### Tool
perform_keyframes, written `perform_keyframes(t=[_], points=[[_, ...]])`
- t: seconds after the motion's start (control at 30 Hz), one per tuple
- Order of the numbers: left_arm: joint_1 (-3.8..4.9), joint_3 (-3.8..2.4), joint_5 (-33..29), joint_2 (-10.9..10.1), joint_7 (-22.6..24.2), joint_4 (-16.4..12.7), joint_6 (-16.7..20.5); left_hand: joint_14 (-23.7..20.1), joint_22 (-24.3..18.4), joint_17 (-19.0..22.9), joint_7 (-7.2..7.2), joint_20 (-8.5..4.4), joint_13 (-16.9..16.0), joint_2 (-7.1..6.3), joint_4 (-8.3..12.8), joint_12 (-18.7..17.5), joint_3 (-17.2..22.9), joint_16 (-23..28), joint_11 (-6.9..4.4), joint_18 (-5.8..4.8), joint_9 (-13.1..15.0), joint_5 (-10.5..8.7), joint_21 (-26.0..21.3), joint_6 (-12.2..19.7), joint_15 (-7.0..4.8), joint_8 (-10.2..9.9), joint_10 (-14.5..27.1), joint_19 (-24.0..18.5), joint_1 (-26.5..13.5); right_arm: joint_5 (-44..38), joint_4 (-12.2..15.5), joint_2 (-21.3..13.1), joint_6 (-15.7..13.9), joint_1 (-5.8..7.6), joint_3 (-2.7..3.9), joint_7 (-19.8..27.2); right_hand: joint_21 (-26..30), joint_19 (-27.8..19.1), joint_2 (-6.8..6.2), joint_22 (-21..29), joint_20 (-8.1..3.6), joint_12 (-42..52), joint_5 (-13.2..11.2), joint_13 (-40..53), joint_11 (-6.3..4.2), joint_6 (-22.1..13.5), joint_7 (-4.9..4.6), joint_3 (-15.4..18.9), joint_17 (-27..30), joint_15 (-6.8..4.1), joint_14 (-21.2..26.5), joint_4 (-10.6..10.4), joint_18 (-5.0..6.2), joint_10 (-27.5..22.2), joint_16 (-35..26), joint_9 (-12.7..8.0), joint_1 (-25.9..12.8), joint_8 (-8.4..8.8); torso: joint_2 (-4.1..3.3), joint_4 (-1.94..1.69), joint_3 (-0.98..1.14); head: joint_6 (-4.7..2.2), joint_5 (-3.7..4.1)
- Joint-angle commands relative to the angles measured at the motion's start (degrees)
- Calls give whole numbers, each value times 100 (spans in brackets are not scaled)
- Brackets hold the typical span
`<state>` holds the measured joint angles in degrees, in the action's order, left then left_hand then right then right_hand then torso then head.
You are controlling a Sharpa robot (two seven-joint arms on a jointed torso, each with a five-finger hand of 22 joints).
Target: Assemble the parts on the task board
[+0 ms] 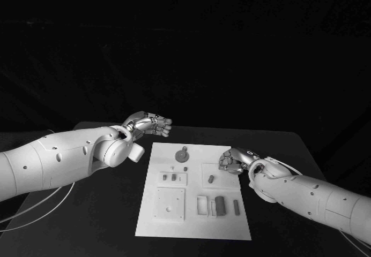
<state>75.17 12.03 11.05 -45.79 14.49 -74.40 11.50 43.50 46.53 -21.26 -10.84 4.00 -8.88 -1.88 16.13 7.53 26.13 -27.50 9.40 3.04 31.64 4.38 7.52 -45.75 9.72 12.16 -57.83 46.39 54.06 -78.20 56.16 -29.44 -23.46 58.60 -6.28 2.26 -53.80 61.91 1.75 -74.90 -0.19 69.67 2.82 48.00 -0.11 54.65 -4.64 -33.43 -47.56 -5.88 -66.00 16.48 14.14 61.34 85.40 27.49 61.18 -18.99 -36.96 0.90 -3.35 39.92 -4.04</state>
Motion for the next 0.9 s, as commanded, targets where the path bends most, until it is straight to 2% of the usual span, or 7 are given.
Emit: perform_keyframes(t=[0.03,0.4,0.63,0.9], points=[[8,-6,-31,-1,61,-7,-4,32,-10,-9,-23,-8,10,-45,-16,-39,-37,35,0,111,-10,9,-32,-18,-12,32,-31,39,9,-57,31,-18,-104,17,5,146,-25,-6,5,-96,-15,-35,16,7,-23,183,-141,-32,8,-40,-17,2,86,0,25,14,-6,-34,-1,3,3,-5,7],[8,-6,-33,-6,52,12,-28,31,-13,-11,-22,-7,17,-45,-19,-44,-45,42,0,111,-14,7,-36,-16,-9,31,-31,38,3,-53,318,-172,-40,88,21,155,-28,-4,-5,-96,-16,-39,16,7,-27,194,-137,-46,10,-44,-18,4,86,4,27,16,-10,-37,0,1,2,3,12],[8,-6,-33,-15,46,39,-34,28,-15,-13,-21,-6,25,-47,-19,-50,-51,48,1,111,-18,5,-40,-11,-5,29,-27,36,-1,-26,690,-392,-31,194,44,152,-29,-4,-8,-96,-16,-40,16,7,-28,197,-136,-52,11,-45,-18,4,86,6,28,17,-11,-38,4,8,-4,8,-2],[8,-6,-33,-25,53,48,-21,26,-17,-14,-20,-5,31,-49,-17,-54,-56,54,2,111,-21,1,-44,-8,-3,27,-26,34,-1,-25,1120,-494,-64,302,52,153,-31,-2,-10,-96,-17,-42,17,7,-30,203,-134,-60,11,-48,-19,5,86,10,30,18,-12,-40,7,7,-10,15,-19]])
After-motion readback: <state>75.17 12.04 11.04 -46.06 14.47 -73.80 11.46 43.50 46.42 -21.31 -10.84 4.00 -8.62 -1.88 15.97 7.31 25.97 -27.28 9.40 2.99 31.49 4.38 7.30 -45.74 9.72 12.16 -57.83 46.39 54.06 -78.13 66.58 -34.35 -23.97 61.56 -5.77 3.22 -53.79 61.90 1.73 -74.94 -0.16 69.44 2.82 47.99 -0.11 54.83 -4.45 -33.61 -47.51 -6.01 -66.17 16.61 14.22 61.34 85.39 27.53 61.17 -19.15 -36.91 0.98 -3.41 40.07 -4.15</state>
